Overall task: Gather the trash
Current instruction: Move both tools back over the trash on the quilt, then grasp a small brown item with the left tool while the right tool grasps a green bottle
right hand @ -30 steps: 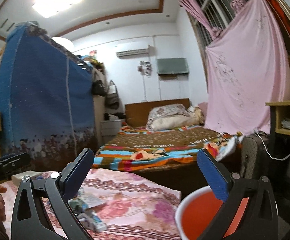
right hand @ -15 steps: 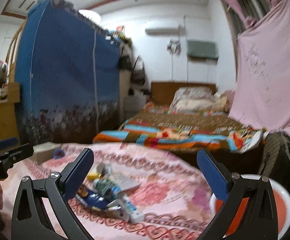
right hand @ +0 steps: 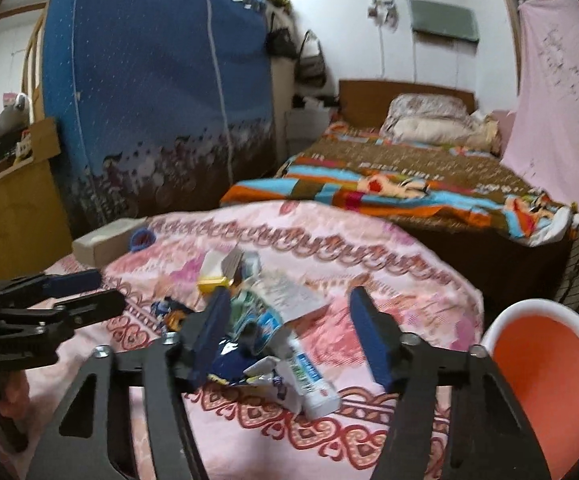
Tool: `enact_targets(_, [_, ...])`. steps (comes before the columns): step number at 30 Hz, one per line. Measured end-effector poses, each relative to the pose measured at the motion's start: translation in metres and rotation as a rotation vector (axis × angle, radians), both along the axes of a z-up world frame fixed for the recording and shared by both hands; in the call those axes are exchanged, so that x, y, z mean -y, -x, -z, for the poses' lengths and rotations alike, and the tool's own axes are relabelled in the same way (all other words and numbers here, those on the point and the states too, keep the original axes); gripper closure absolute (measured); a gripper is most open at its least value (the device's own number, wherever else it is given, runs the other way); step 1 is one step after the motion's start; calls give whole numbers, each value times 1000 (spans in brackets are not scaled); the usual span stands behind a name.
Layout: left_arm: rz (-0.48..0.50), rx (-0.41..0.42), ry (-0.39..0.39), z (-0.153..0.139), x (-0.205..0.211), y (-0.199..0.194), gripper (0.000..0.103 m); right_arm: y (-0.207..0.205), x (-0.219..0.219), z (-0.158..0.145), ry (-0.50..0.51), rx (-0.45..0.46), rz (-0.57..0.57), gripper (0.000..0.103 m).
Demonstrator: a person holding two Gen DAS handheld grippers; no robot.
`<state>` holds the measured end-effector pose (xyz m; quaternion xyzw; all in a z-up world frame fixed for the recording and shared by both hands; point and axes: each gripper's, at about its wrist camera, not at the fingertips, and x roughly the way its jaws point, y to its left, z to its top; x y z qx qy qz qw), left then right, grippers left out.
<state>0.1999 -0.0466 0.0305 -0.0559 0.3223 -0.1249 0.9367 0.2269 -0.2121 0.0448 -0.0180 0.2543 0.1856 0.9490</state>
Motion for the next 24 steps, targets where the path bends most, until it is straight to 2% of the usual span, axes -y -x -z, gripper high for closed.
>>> enact_targets(3, [40,-30,20,3,4,-6,84,-8,0,5,-11,-55,-22,56])
enact_targets(6, [84,-54,35,5,7,-11,89,-15,0,9,-32,-103,-44,61])
enact_targets(14, [135,-124,34,10,18,-29,93,-21,0,14,-59,-151,-62,63])
enact_targets(24, [132,-180,-4,20,23,-36,95,-26,-7,19,-43,-190,-87,67])
